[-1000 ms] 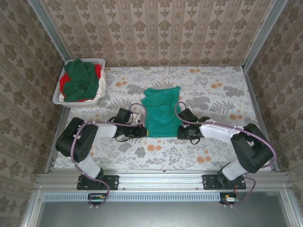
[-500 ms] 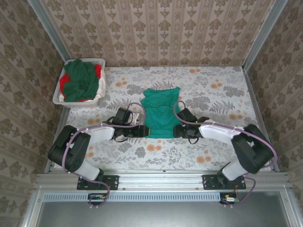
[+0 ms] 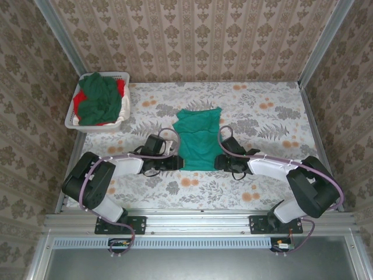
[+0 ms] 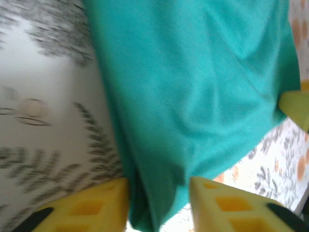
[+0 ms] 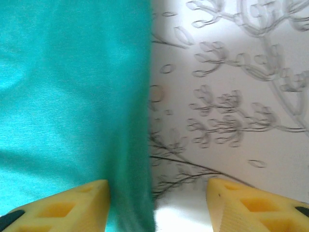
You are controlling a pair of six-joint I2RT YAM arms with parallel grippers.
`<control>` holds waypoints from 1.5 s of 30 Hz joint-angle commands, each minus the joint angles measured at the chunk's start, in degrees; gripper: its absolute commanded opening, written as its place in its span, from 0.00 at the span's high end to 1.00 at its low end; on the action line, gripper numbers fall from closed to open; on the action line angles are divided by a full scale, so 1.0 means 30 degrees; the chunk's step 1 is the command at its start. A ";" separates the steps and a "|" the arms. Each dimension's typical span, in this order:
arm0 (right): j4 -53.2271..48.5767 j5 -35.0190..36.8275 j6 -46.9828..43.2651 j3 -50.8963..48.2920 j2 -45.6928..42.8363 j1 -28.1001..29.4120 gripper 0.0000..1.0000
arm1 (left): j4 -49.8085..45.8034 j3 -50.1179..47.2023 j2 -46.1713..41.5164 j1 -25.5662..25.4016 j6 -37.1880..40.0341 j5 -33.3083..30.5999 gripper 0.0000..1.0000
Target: Fold and stack the t-shirts
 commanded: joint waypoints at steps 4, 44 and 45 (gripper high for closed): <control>0.0924 -0.1091 0.0662 0.0130 0.0309 0.0474 0.44 | 0.0569 0.0103 0.0311 -0.0584 -0.0298 0.0052 0.67; -0.7073 -0.1046 -0.2434 1.0897 0.1541 -0.1920 0.92 | -0.6459 0.5834 -0.3436 0.3026 0.1403 -0.0237 1.00; -0.7006 -0.1253 -0.2535 1.1319 0.2067 -0.2187 0.91 | -0.6479 0.6293 -0.2694 0.3410 0.1511 0.0140 1.00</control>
